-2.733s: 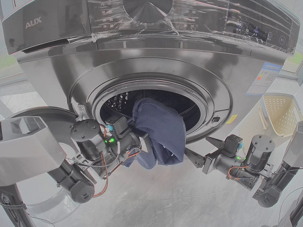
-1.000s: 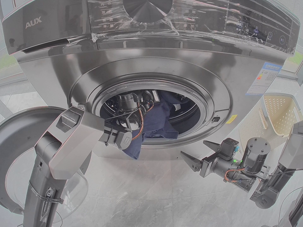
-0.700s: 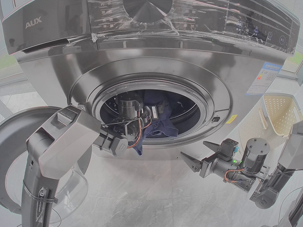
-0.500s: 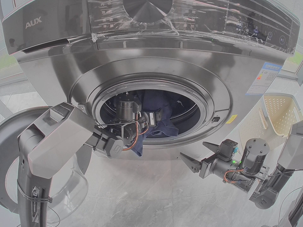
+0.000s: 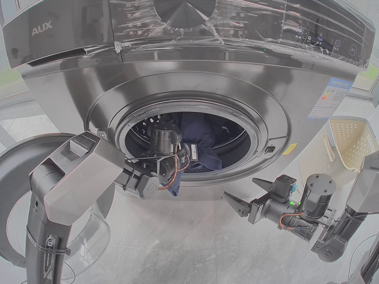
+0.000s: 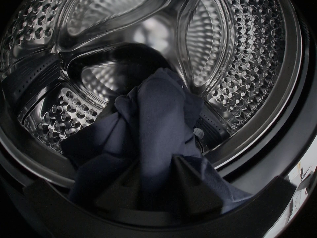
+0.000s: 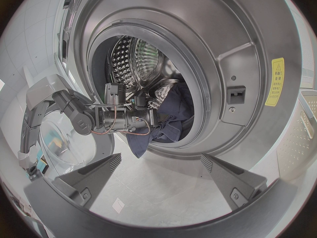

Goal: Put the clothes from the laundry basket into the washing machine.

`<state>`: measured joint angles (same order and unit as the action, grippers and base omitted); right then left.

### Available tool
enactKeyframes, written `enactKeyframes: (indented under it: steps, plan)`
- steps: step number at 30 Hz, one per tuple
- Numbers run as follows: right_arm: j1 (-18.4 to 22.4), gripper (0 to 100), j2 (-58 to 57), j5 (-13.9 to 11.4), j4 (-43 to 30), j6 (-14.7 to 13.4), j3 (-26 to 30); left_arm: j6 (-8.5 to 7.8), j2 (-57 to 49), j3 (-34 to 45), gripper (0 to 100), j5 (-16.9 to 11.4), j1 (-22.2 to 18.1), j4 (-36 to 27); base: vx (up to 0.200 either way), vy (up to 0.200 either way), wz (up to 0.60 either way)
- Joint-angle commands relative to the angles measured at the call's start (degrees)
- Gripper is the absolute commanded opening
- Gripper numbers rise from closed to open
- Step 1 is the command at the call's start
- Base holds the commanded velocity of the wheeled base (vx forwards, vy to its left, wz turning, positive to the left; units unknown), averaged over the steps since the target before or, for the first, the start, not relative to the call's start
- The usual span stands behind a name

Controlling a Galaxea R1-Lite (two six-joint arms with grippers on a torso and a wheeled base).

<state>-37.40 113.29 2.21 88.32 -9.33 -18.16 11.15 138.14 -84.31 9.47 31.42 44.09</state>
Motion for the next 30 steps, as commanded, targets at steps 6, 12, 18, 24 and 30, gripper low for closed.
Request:
enactKeyframes:
  steps: [6,12,18,24,30]
  plan:
    - [-0.04,100,0.00,-0.01,0.01,0.01,-0.21,1.24,1.78,-7.18,0,-0.16,1.54,0.91,0.000,0.000,0.00]
    - [-0.04,100,0.27,-0.01,0.01,0.01,-0.47,3.00,6.35,-19.05,0,0.81,0.66,3.72,0.000,0.000,0.00]
    - [-0.04,100,0.36,-0.01,0.01,0.01,-0.38,3.17,7.93,-26.43,0,1.51,0.93,4.42,0.000,0.000,0.00]
    - [-0.04,100,0.36,-0.01,0.01,0.01,-0.29,3.26,7.75,-27.22,100,1.51,1.19,4.51,0.000,0.000,0.00]
    - [0.22,100,0.44,-0.01,0.01,0.10,-0.29,3.00,4.15,-22.04,100,3.45,1.19,3.46,0.000,0.000,0.00]
